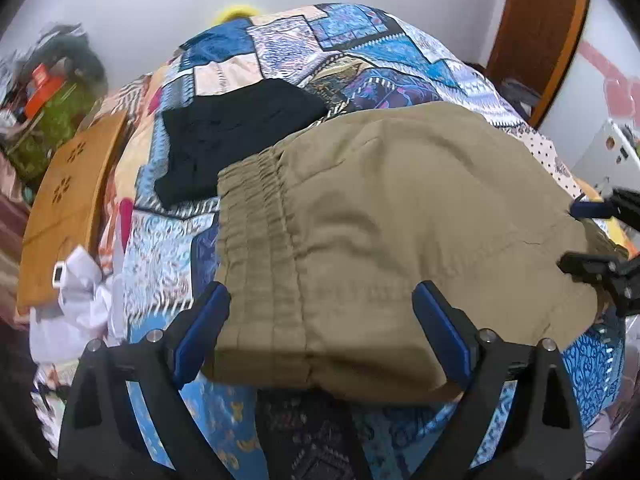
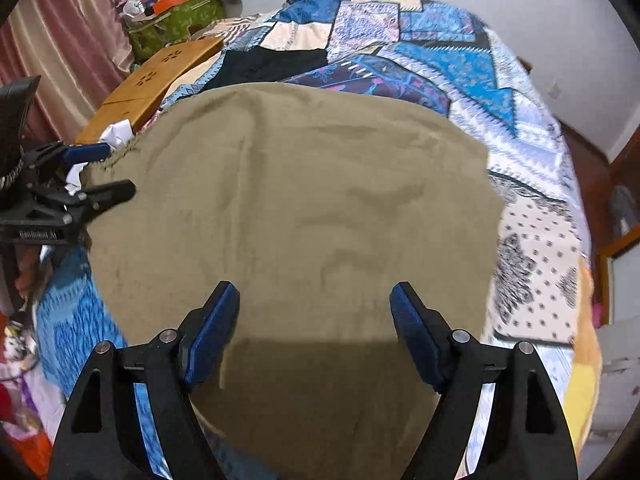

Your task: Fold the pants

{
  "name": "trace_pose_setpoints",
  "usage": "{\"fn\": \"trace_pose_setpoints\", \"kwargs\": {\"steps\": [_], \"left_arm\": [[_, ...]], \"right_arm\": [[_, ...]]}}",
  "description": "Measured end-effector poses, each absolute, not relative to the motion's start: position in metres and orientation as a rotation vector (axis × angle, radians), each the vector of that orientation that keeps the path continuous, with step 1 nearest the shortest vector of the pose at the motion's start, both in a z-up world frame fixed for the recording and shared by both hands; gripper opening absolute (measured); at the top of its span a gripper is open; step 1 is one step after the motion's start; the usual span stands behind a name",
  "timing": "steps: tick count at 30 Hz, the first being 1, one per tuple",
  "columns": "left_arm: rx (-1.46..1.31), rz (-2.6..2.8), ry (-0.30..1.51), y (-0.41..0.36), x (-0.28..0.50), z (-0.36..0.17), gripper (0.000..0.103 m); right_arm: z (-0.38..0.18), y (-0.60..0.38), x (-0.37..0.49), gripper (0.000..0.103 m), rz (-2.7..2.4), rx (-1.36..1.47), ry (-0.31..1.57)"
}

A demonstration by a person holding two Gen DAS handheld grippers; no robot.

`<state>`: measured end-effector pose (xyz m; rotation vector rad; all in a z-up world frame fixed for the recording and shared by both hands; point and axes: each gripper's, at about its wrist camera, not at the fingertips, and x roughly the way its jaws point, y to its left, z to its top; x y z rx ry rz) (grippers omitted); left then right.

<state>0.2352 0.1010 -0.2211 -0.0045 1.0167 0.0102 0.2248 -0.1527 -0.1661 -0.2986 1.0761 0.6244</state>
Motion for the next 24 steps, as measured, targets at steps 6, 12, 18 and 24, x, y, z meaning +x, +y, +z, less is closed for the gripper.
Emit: {"fn": "trace_pose_setpoints", "kwargs": {"steps": [6, 12, 18, 24], "left_arm": [[-0.051, 0.033, 0.981, 0.106, 0.213, -0.220, 0.095], [-0.072, 0.037, 0.989, 0.113, 0.195, -0.218, 0.096], [-0.125, 0.095, 0.956, 0.131, 0.174, -0.208, 0.095], [-0.168, 0.088, 0.977, 0.131, 0.166, -0.203, 0.095]], "right_arm": [[-0.165, -0.176, 0.203, 0.079, 0.589, -0.189, 1.053], [-0.163, -0.187, 0.192, 0.079, 0.561, -0.147, 1.035], [-0.151, -0.186, 0.187, 0.079, 0.535, -0.085, 0.984], [-0.128, -0.163, 0.187, 0.079, 0.574, -0.055, 0.864]]}}
